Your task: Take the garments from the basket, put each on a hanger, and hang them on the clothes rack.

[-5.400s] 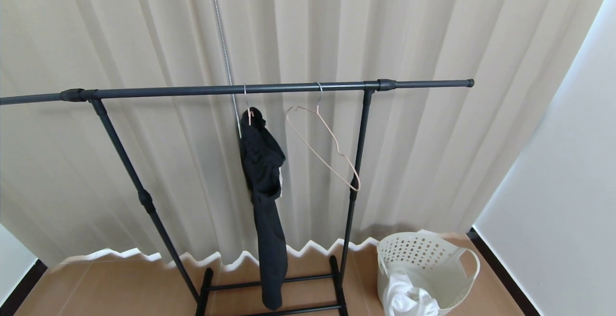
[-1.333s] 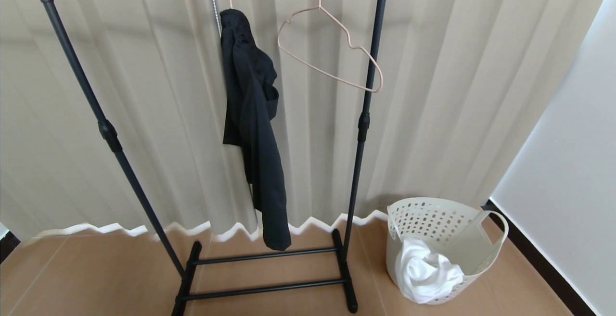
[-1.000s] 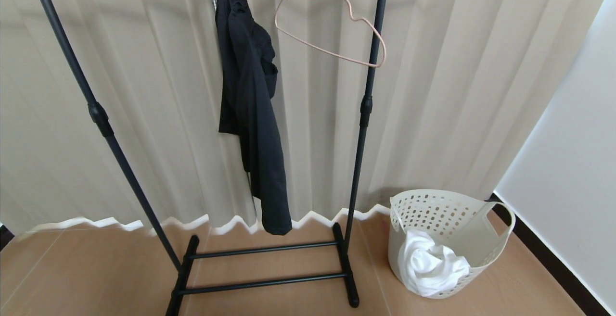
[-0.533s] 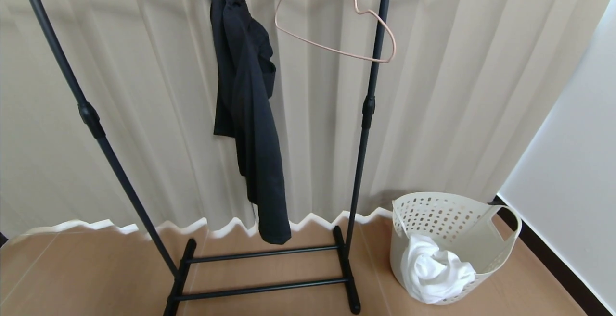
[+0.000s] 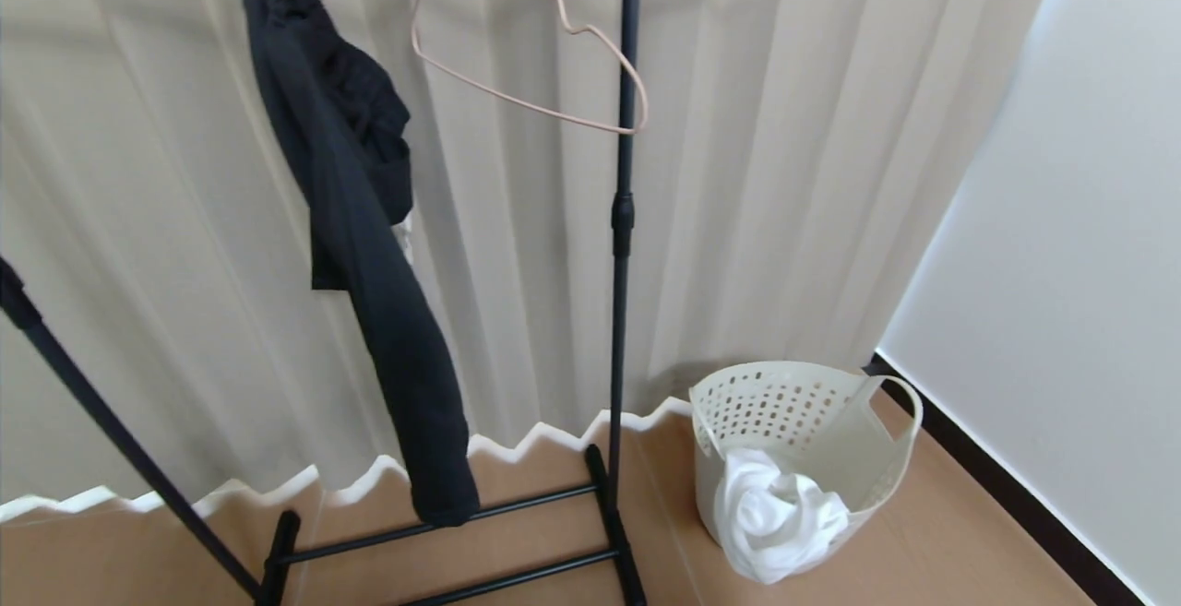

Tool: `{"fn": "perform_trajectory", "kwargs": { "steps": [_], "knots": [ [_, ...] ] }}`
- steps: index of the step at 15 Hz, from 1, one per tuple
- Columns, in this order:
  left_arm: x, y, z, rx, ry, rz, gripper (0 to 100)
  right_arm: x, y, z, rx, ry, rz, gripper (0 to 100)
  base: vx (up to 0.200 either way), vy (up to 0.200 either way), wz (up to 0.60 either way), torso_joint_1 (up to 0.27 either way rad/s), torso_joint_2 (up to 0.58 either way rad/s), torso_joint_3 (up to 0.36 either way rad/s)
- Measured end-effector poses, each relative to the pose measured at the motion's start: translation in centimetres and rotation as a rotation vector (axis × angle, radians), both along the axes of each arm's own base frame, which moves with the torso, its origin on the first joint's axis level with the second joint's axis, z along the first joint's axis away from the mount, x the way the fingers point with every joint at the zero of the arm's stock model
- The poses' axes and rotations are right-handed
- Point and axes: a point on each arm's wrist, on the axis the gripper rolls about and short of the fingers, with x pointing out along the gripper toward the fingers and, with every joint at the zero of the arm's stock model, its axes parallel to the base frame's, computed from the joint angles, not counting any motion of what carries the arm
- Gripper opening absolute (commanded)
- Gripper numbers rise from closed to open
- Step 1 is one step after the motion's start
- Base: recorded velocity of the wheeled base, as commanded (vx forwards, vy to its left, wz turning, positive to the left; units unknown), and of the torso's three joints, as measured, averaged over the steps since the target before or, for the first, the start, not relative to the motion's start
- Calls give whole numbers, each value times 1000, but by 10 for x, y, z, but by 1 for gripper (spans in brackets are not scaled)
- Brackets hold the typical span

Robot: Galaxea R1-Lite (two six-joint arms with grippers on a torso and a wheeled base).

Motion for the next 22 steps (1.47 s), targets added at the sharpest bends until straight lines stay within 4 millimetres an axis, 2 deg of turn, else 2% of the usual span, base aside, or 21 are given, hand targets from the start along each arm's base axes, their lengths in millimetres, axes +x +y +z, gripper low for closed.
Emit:
{"fn": "perform_trajectory", "kwargs": {
  "steps": [3,11,18,22],
  "knots": [
    [0,0,0,10,1,-2,100,0,0,0,-1,0,0,100,0,0,0,0,0,0],
    [0,0,0,14,2,-1,100,0,0,0,-1,0,-1,100,0,-200,0,1,2,2],
    [0,0,0,3,0,0,100,0,0,0,-1,0,-1,100,0,0,0,0,0,0],
    [0,0,0,2,0,-2,100,0,0,0,-1,0,0,100,0,0,0,1,232,231]
  ]
}}
